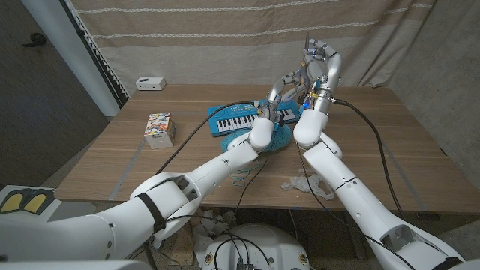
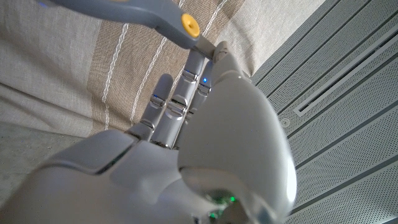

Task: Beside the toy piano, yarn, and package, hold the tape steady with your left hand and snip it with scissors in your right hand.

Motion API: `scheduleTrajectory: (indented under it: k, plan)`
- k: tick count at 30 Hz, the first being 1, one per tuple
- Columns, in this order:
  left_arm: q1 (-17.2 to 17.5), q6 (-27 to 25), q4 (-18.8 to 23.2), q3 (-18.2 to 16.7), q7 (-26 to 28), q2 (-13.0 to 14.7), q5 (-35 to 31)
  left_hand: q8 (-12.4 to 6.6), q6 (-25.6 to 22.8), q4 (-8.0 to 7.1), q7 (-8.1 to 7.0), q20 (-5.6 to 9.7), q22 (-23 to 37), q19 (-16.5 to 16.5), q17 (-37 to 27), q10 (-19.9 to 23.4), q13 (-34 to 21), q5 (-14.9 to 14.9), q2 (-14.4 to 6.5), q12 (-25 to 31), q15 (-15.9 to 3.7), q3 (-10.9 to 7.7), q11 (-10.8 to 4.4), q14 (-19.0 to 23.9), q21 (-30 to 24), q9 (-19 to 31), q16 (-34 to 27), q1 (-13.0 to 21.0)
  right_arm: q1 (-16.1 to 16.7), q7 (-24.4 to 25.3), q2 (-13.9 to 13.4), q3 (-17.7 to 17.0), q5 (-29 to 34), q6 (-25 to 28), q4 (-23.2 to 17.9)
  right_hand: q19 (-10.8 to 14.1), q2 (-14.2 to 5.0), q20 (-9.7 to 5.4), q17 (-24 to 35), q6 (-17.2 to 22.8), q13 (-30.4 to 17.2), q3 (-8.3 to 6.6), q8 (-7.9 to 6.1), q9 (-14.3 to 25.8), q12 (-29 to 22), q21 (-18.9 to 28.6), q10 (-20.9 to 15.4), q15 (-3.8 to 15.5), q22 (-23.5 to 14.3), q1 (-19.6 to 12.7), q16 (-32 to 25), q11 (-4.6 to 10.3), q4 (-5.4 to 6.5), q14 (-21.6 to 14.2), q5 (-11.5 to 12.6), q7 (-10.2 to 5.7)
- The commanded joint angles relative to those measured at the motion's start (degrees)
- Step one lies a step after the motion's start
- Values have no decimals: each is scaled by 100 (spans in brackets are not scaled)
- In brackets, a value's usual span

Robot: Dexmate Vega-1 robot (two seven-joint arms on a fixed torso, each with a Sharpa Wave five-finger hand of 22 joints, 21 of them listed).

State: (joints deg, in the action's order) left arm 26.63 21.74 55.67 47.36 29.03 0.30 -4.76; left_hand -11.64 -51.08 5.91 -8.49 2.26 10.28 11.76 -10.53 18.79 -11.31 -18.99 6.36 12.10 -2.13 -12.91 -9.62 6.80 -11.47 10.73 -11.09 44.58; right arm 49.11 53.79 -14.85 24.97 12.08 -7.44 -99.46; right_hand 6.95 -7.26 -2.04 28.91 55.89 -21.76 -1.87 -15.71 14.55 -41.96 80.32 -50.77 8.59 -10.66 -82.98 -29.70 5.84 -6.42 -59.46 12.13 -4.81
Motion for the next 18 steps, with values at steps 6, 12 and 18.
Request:
scheduleTrajectory:
  k: [6, 12, 18]
  plan:
    - [-56, 100, -154, 19, 56, -92, 23, -28, -67, -13, 12, 596, 7, 70, -11, 61, -8, -37, -72, 43, -870, 5, 3, 62, -20, 11, -12, 28, 82, -179, -15, -9, -59, -78, -101, -29, -146, -948, 7, 63, 5, -22, -2, 3, -7, 52, -70, 519, -13, -232, -36, -4, -26, -181, 45, -29]
    - [-63, 188, -222, 14, 99, -130, 34, -40, -118, -39, 10, 600, 10, 101, -16, 131, -8, -30, -184, 64, -913, -27, -51, 127, -31, 11, -30, 38, 114, -234, 2, -28, -119, -73, -147, -34, -143, -947, 1, 65, 9, -22, 0, 2, -7, 60, -77, 519, -12, -236, -34, -4, -29, -181, 46, -29]
    - [-46, 286, -258, -10, 191, -151, 35, -76, -291, -166, 33, 553, 23, 166, -30, 386, -14, 47, -836, 127, -943, -277, -112, 289, -58, 14, -58, 104, 121, -267, 10, -51, -154, -50, -162, -37, -145, -946, -5, 62, 15, -23, 4, 1, -7, 74, -83, 518, -11, -235, -35, 1, -29, -189, 46, -21]
